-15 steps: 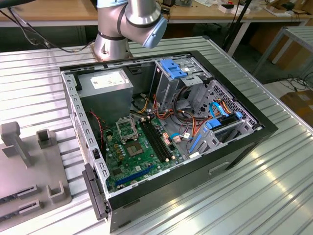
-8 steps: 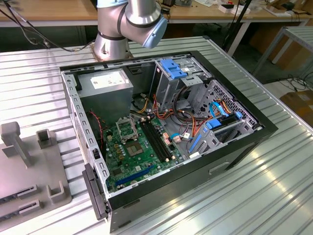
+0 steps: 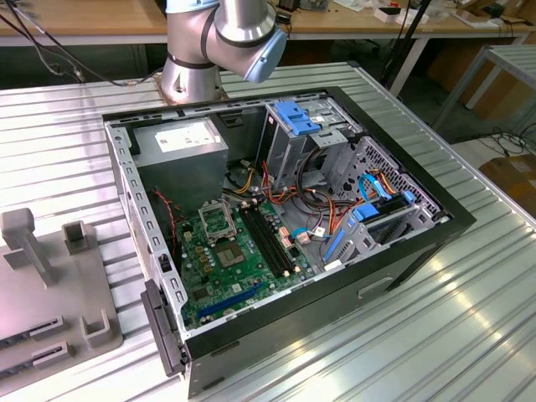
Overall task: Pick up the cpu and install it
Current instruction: 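Pick up the cpu and move it towards the insertion slot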
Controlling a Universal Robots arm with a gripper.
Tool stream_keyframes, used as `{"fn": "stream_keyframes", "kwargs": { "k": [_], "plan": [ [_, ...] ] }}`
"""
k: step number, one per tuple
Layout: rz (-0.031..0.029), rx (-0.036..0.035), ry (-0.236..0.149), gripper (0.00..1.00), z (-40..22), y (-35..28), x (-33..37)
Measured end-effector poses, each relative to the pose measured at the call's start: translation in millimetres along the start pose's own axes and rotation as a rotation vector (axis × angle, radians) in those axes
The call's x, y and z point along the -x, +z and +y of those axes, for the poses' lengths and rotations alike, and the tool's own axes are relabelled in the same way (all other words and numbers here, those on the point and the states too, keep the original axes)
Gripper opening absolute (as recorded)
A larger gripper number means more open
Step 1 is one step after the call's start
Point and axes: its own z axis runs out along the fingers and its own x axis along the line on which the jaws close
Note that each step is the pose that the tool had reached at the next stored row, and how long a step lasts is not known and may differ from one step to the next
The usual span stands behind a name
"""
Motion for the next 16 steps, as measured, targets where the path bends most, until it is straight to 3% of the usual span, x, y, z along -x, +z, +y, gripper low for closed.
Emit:
{"fn": "stream_keyframes", "kwargs": {
  "k": [16],
  "plan": [
    [0.0023,0.0001,0.000,0.47,0.1,-13.4,-0.1]
  ]
}}
